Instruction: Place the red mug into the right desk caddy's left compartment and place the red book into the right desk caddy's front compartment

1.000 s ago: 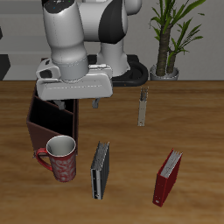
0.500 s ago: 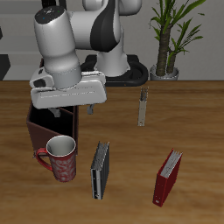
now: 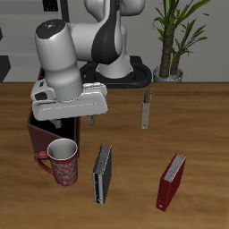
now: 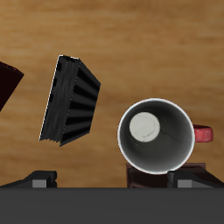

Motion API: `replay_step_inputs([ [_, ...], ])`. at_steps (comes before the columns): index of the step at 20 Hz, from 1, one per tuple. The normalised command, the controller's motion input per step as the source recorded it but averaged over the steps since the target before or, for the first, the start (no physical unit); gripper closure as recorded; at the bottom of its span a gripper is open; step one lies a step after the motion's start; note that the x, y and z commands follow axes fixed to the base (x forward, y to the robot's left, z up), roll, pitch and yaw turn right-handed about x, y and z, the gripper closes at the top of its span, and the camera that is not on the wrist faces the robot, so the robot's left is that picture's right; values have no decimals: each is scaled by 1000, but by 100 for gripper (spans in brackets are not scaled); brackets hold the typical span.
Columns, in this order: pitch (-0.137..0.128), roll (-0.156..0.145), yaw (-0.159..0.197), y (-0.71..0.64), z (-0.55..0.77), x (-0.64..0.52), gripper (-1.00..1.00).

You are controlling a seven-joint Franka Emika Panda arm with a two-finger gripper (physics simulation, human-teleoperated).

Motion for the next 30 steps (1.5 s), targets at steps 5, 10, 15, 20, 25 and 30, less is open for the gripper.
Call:
replay_step_inputs([
  [5, -6, 2, 17, -111, -178, -2, -100],
  [10, -19, -20, 38, -168, -97, 8, -100],
  [15, -18, -6, 0, -33, -88, 9, -100],
  [20, -5, -17, 7, 62, -152, 16, -100],
  [25, -2, -4, 24, 60, -143, 17, -100],
  [30, 28, -18, 90, -33, -203, 16, -100],
])
